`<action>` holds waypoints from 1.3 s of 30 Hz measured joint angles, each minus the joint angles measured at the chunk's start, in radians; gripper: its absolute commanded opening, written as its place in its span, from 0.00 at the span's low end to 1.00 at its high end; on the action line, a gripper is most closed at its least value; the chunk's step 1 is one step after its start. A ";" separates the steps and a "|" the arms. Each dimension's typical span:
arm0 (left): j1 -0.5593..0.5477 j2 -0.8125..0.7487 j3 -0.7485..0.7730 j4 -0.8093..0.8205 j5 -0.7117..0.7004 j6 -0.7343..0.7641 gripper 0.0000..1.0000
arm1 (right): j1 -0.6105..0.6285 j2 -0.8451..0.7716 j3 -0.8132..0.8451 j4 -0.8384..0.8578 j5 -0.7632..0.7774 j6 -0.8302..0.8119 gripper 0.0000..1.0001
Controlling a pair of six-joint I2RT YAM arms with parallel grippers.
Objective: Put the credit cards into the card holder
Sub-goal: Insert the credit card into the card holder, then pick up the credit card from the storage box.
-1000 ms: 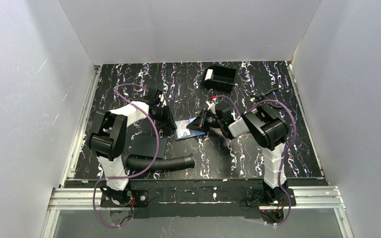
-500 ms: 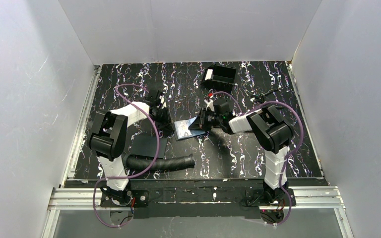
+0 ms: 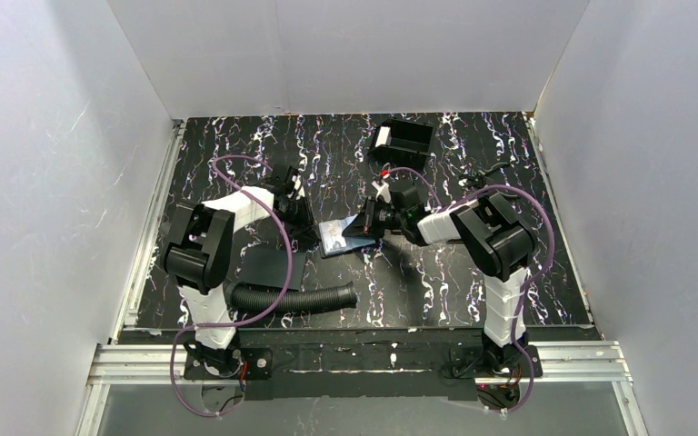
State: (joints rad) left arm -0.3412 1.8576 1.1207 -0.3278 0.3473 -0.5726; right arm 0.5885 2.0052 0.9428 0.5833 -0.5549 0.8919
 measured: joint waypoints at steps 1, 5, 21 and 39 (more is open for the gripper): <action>0.000 0.000 0.000 -0.001 0.000 0.001 0.16 | -0.003 0.000 0.002 -0.010 -0.001 -0.004 0.20; -0.002 0.000 0.012 -0.025 -0.013 0.019 0.23 | -0.014 -0.003 0.093 -0.229 0.029 -0.115 0.30; -0.004 -0.071 0.108 -0.269 -0.096 0.195 0.49 | -0.114 -0.068 0.899 -1.013 0.455 -0.498 0.74; -0.021 -0.195 0.151 -0.280 0.117 0.263 0.68 | -0.286 0.367 1.231 -0.990 0.377 -0.387 0.84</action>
State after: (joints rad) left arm -0.3622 1.6625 1.2722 -0.6075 0.4638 -0.3096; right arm 0.3027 2.3718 2.1735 -0.4070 -0.1781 0.5053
